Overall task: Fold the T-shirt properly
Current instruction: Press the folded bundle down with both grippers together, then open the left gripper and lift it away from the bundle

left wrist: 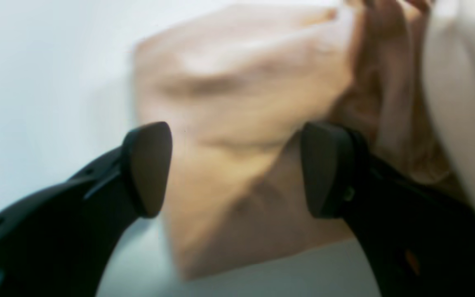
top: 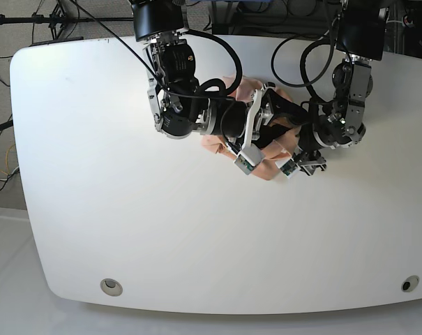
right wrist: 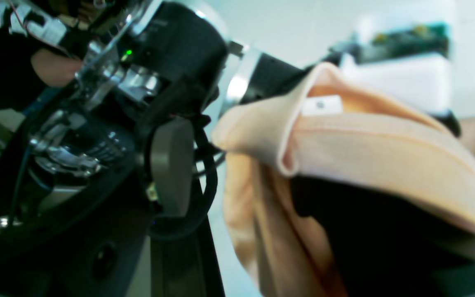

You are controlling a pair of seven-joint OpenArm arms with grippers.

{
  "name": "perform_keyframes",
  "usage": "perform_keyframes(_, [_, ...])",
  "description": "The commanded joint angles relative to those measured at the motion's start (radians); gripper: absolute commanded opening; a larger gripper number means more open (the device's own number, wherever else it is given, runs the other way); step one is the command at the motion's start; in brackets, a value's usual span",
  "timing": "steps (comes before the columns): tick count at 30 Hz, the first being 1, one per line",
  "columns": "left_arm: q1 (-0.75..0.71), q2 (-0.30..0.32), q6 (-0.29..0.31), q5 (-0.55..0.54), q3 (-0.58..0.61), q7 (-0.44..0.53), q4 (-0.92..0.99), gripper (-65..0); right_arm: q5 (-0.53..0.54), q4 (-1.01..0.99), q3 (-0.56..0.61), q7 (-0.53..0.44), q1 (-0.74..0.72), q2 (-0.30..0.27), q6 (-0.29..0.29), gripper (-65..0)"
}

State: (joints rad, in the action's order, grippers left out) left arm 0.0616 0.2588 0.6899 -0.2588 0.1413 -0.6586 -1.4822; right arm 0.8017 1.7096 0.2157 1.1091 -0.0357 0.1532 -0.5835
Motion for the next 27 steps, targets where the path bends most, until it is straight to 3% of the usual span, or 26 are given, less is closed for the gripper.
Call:
perform_keyframes(1, [0.024,0.026,0.008,-0.033,-0.067,0.037,-0.058,-18.7,-0.011,0.005,0.003,-0.021,-0.031,-0.006,0.011,-28.5])
perform_keyframes(6, [0.018,0.066,0.008,-0.052,-0.213,0.017,-0.169,-17.5,-0.013,0.018,0.056,-0.019,-0.059,-0.009,0.004,-26.8])
perform_keyframes(16, [-0.030,0.112,0.008,-0.057,-0.256,0.004,-0.223,-18.0,-0.019,0.013,0.121,-0.026,-0.091,-0.039,-0.001,-26.9])
perform_keyframes(17, [-0.029,0.064,0.006,-0.050,-0.245,-0.010,-0.232,-18.7,-0.032,0.005,0.113,-0.004,-0.066,-0.034,0.003,-27.1])
perform_keyframes(18, [-0.029,0.056,0.006,-0.050,-0.246,-0.010,-0.237,-18.7,-0.032,0.005,0.113,-0.004,-0.066,-0.034,0.003,-27.1])
perform_keyframes(27, [-0.030,0.046,0.006,-0.050,-0.251,-0.010,-0.301,-18.8,-0.032,0.005,0.107,-0.008,-0.069,-0.040,0.003,-27.1])
